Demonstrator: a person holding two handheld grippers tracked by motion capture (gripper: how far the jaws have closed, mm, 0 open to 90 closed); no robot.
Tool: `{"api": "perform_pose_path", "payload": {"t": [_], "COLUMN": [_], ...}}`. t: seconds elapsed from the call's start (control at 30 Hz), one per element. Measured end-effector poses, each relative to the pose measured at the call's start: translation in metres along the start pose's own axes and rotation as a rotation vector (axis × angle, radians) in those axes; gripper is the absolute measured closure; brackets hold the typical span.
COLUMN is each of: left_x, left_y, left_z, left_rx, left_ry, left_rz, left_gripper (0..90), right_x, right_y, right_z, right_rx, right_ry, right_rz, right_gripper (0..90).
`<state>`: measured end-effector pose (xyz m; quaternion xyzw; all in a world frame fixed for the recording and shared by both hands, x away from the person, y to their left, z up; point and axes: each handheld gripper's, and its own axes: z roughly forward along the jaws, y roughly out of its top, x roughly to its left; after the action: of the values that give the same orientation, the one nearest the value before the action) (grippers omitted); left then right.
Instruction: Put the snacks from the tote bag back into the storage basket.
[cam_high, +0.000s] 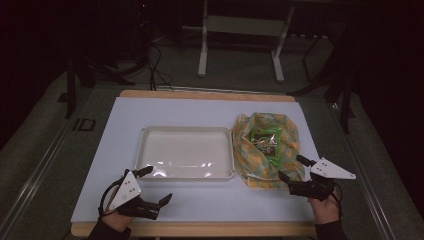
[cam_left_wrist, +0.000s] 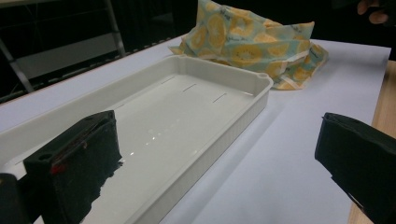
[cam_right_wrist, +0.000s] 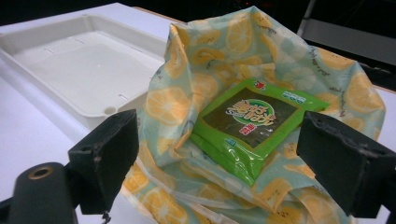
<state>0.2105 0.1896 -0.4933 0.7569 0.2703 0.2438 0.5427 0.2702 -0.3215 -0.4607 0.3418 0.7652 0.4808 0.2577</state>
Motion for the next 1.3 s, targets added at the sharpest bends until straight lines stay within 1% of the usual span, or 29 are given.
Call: {"api": "perform_pose_path", "payload": {"t": [0.07, 0.1, 0.13, 0.17, 0.2, 0.27, 0.3, 0.33, 0.37, 0.4, 0.43, 0.47, 0.5, 0.57, 0.6, 0.63, 0.7, 0.73, 0.83, 0.93, 0.97, 1.03, 1.07, 1.1, 1.17, 1.2, 1.3], "left_x": [0.0, 0.0, 0.0, 0.0, 0.0, -0.002, -0.002, -0.002, -0.003, -0.003, -0.003, -0.003, -0.004, -0.004, -0.005, -0.005, -0.005, -0.005, -0.007, -0.008, -0.008, -0.007, -0.007, -0.008, -0.008, -0.008, -0.008], "left_y": [0.0, 0.0, -0.001, -0.001, -0.001, -0.002, -0.001, -0.002, -0.002, -0.002, -0.002, -0.002, -0.002, -0.002, -0.002, -0.002, -0.002, -0.002, -0.001, -0.001, -0.001, -0.001, -0.001, -0.001, -0.001, -0.001, -0.001], "left_z": [-0.001, 0.0, 0.0, 0.001, 0.001, 0.002, 0.001, 0.002, 0.002, 0.002, 0.002, 0.003, 0.004, 0.005, 0.004, 0.004, 0.003, 0.003, 0.004, 0.004, 0.004, 0.004, 0.004, 0.004, 0.004, 0.004, 0.004], "left_rx": [-0.005, -0.009, 0.0, 0.005, 0.005, 0.006, 0.006, 0.006, 0.006, 0.009, 0.01, 0.012, 0.013, 0.019, 0.018, 0.013, 0.006, 0.007, 0.014, 0.017, 0.017, 0.012, 0.008, 0.005, 0.006, 0.006, 0.008], "left_ry": [0.002, 0.0, -0.011, -0.014, -0.014, -0.022, -0.025, -0.029, -0.03, -0.033, -0.038, -0.041, -0.044, -0.056, -0.056, -0.055, -0.059, -0.061, -0.069, -0.074, -0.073, -0.07, -0.068, -0.068, -0.066, -0.066, -0.065], "left_rz": [0.0, -0.008, -0.006, 0.001, 0.001, 0.009, 0.012, 0.015, 0.017, 0.019, 0.019, 0.018, 0.02, 0.028, 0.041, 0.05, 0.042, 0.041, 0.043, 0.046, 0.045, 0.048, 0.05, 0.05, 0.052, 0.051, 0.05], "left_gripper": [0.5, 0.5, 0.5, 0.5, 0.5, 0.5, 0.5, 0.5, 0.5, 0.5, 0.5, 0.5, 0.5, 0.5, 0.5, 0.5, 0.5, 0.5, 0.5, 0.5, 0.5, 0.5, 0.5, 0.5, 0.5, 0.5, 0.5], "right_x": [0.0, 0.0, 0.0, -0.001, -0.001, -0.001, 0.0, 0.0, 0.001, 0.001, 0.001, 0.002, 0.002, 0.004, 0.005, 0.006, 0.008, 0.009, 0.013, 0.015, 0.017, 0.018, 0.019, 0.02, 0.022, 0.023, 0.024], "right_y": [0.001, 0.001, 0.001, 0.001, 0.0, 0.0, 0.0, 0.0, 0.0, 0.0, 0.0, 0.0, 0.0, 0.0, 0.001, 0.002, 0.004, 0.005, 0.009, 0.012, 0.014, 0.017, 0.019, 0.021, 0.024, 0.025, 0.028], "right_z": [-0.002, -0.002, -0.002, -0.001, -0.001, -0.001, -0.001, -0.001, -0.001, -0.001, -0.001, 0.0, 0.0, 0.001, 0.002, 0.002, 0.002, 0.001, 0.001, 0.0, 0.0, 0.0, 0.001, 0.001, 0.002, 0.002, 0.002], "right_rx": [0.002, 0.019, 0.026, 0.036, 0.037, 0.041, 0.047, 0.045, 0.048, 0.06, 0.065, 0.07, 0.078, 0.091, 0.093, 0.09, 0.091, 0.085, 0.072, 0.063, 0.058, 0.053, 0.054, 0.051, 0.048, 0.045, 0.043], "right_ry": [0.008, 0.019, 0.037, 0.05, 0.052, 0.052, 0.05, 0.033, 0.025, 0.035, 0.027, 0.039, 0.061, 0.066, 0.079, 0.08, 0.087, 0.088, 0.117, 0.126, 0.141, 0.147, 0.159, 0.157, 0.174, 0.168, 0.178], "right_rz": [-0.003, -0.01, -0.01, -0.019, -0.022, -0.022, -0.03, -0.038, -0.037, -0.033, -0.031, -0.028, -0.032, -0.051, -0.053, -0.052, -0.063, -0.073, -0.084, -0.095, -0.099, -0.118, -0.119, -0.126, -0.137, -0.141, -0.144], "right_gripper": [13.0, 12.8, 12.4, 12.4, 12.4, 12.4, 12.4, 12.5, 12.5, 12.5, 12.5, 12.4, 11.4, 11.3, 11.4, 12.5, 12.9, 12.9, 12.8, 12.6, 12.6, 12.6, 12.6, 12.5, 12.4, 12.4, 12.4]}}
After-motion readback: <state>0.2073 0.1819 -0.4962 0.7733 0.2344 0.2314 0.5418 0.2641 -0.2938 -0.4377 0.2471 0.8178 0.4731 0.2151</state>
